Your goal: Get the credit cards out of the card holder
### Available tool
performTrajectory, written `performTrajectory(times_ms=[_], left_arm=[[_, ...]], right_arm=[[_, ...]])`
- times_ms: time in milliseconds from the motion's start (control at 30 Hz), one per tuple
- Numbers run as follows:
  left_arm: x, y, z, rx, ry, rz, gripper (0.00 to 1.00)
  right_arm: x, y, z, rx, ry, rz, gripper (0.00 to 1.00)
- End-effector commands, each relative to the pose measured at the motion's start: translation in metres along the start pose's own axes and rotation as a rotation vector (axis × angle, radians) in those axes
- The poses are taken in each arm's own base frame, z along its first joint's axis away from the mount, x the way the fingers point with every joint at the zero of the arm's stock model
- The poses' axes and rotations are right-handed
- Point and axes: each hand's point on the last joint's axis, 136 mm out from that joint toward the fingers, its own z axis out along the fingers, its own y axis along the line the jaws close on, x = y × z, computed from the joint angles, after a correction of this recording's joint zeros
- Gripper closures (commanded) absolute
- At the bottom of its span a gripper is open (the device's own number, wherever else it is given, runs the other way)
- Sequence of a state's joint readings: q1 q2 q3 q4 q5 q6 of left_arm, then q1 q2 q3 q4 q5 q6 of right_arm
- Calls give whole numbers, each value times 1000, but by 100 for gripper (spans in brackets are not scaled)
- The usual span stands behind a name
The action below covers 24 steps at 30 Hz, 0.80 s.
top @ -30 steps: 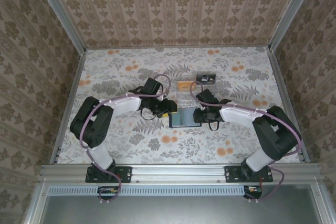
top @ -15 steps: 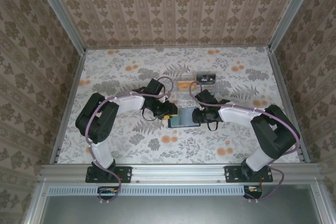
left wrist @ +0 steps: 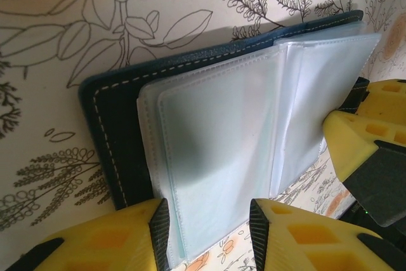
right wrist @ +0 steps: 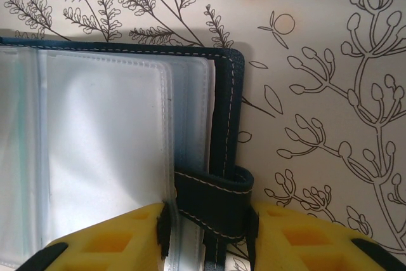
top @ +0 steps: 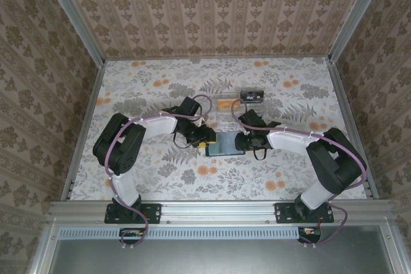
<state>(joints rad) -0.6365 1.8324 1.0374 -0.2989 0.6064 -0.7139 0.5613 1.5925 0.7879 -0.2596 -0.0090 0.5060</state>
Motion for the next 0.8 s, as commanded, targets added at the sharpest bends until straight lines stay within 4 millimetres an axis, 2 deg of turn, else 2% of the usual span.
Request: performTrajectory(times_ms=[0,300,533,667,767], left_arm=[[0,-9,5,23,22,38,58],[1,-23,10,90,44,64,52],[-1,-39,5,137,36,103,37],[-1,-50,-1,156,27,130,22],[-1,-56,-3,164,25,148,17]], right_arm=[[11,4,9,-6,46,11,61],[12,6,10,-8,53,7,61],[14,6,11,-8,56,9,61],[14,6,11,-7,54,11,61],[14,5,11,-4,53,11,61]])
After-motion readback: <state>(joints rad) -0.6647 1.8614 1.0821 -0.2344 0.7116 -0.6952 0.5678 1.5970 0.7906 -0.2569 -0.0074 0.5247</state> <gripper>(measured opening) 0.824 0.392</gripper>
